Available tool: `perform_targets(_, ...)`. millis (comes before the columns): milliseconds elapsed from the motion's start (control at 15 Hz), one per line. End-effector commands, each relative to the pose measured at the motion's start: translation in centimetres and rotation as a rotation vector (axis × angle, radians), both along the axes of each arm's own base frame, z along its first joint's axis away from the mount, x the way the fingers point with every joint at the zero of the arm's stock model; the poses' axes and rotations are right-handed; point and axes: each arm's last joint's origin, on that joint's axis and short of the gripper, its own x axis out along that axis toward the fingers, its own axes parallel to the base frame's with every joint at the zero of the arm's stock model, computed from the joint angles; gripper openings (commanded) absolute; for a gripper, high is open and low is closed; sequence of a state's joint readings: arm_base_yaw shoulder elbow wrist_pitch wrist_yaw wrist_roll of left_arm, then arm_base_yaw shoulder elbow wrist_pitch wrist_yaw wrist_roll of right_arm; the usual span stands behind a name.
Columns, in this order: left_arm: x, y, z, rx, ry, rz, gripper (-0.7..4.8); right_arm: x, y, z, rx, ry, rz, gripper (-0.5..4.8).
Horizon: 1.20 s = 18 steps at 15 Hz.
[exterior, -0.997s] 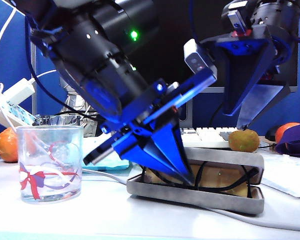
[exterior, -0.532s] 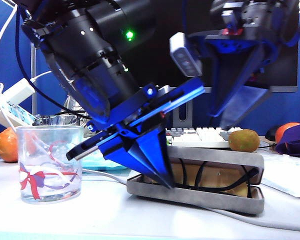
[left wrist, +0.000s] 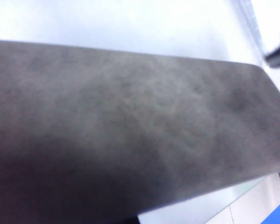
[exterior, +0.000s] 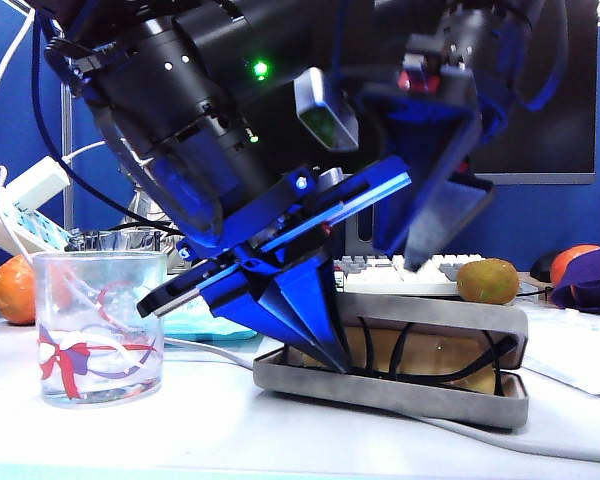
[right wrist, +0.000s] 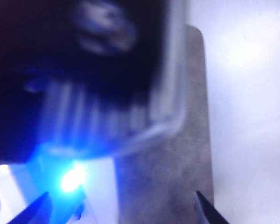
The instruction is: Pick up the glasses, fold the temples of the glasses, place the glasses into the glasses case, and finally close the glasses case.
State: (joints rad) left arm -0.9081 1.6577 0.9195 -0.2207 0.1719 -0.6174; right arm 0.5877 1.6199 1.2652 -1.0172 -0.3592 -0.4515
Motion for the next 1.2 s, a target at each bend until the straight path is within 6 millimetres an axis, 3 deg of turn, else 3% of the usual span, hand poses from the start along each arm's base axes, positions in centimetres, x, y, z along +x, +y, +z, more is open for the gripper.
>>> perform_targets(66, 0.2, -0.2, 0.3, -0.021, -0.028, -0.006, -0.03, -0.7, -0.4, -1.8, -0.032, 0.045, 0.020, 3.88)
perform_targets(266, 0.2, -0.2, 0.2, -0.012, -0.038, -0.024, -0.03, -1.0, -0.8, -3.2, -0.086, 0.037, 0.012, 3.87)
perform_targets(532, 0.1, 0.0, 0.1, 0.026, -0.064, -0.036, -0.03, -0.9, -0.8, -3.1, -0.081, 0.029, -0.016, 3.87)
perform_targets(797, -0.2, 0.4, -0.3, 0.061, -0.001, -0.039, -0.03, -1.1, -2.3, -0.8, -0.038, -0.023, -0.092, 3.87)
perform_targets(997, -0.2, 0.2, -0.1, -0.007, 0.070, -0.036, -0.03, -1.8, -3.2, 1.0, 0.001, -0.086, -0.101, 3.87)
perform_targets(1196, -0.1, 0.1, 0.0, -0.037, 0.081, -0.022, -0.03, -2.4, -3.5, -0.6, -0.025, -0.054, -0.081, 3.92)
